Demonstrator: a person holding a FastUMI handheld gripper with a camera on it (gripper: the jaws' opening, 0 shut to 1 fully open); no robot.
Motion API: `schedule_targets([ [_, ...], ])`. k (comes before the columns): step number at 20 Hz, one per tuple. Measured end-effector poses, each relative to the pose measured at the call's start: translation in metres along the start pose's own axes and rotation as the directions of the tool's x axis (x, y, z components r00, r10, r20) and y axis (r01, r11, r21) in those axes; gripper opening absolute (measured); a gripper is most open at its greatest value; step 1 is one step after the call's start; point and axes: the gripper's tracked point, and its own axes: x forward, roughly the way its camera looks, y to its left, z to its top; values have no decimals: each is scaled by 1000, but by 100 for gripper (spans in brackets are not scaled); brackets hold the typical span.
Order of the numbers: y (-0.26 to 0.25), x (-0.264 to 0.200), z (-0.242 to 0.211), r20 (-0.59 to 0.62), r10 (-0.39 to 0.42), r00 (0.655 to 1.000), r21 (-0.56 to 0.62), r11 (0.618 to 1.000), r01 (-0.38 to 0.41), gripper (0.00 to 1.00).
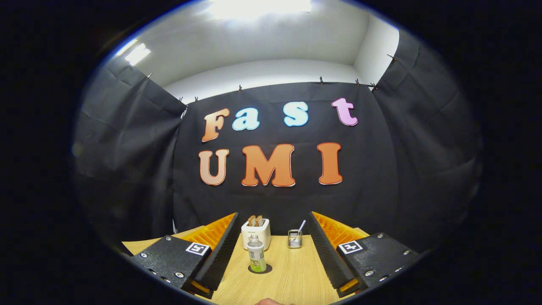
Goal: Take the bottle from table, then pour the juice into the cup, finally place the bottle on the coaster
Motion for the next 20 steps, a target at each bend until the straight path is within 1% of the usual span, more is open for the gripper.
schedule_targets([
  [2, 5, -2, 4, 35, 18, 999, 2, 1000, -18, 95],
  [3, 12, 0, 5, 52, 42, 998, 6, 999, -42, 95],
  [6, 20, -1, 2, 61, 65, 996, 12, 998, -66, 95],
  [11, 14, 0, 11, 106, -2, 994, -61, 998, 9, 95],
  [16, 20, -3, 12, 104, 2, 995, -57, 998, 4, 95],
  [20, 11, -4, 13, 91, -29, 995, -41, 999, 32, 95],
])
